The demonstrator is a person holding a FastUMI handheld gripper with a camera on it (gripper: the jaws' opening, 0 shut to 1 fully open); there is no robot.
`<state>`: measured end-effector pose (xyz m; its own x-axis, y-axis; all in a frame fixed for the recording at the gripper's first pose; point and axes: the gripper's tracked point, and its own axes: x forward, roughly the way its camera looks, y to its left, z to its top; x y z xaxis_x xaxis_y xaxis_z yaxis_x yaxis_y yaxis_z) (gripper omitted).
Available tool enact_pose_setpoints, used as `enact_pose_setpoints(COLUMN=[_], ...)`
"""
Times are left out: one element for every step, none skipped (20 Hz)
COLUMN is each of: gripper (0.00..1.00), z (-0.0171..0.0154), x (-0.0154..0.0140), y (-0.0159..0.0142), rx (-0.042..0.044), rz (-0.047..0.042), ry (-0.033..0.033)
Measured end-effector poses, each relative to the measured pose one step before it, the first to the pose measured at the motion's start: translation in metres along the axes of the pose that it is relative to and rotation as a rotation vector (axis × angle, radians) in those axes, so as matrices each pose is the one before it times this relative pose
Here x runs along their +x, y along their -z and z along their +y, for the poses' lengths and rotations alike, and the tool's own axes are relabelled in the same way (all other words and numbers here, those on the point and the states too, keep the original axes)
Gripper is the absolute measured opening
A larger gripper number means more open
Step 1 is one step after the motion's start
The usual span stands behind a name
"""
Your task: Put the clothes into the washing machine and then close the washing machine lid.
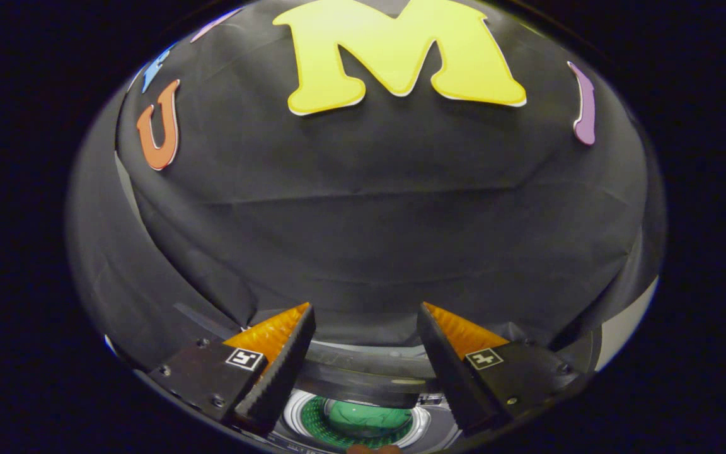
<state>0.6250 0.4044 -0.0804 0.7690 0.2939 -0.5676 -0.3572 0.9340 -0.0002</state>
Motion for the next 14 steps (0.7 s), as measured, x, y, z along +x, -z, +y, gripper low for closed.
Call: enact_pose_setpoints(gripper=[1.00, 1.00, 1.00, 1.00, 1.00, 1.00, 1.00, 1.00, 1.00, 1.00, 1.00, 1.00, 1.00, 1.00], z=[0.00124, -0.00081, 0.00072, -0.00024, 0.00103, 0.00044, 0.00076, 0.00100, 0.00167, -0.00080, 0.00099, -0.00320, 0.00089, 0.00013], x=[0.00025, -0.00170, -0.00115, -0.00121, -0.00124, -0.00250, -0.00331, -0.00382, -0.00221, -0.00129, -0.00093, 0.00224, -0.00039, -0.00253], y=[-0.00001, -0.00065, 0.00124, 0.00003, -0.00071, 0.00067, -0.00043, 0.00303, 0.00218, 0.00304, 0.00191, -0.00039, -0.00051, -0.00125], rx=[0.00058, 0.00444, -0.00077, 0.00186, 0.00084, -0.00216, -0.00241, -0.00528, -0.00055, 0.00018, 0.00383, 0.00453, 0.00130, -0.00339], rz=[0.00659, 0.00133, -0.00119, -0.00467, -0.00446, -0.00561, -0.01075, -0.01042, -0.00769, -0.00164, -0.00140, -0.00555, -0.00898, -0.01412], ry=[0.00187, 0.00384, 0.00349, 0.00241, 0.00187, 0.00046, 0.00050, -0.00112, -0.00085, 0.00067, 0.00199, 0.00455, 0.00246, -0.00123])
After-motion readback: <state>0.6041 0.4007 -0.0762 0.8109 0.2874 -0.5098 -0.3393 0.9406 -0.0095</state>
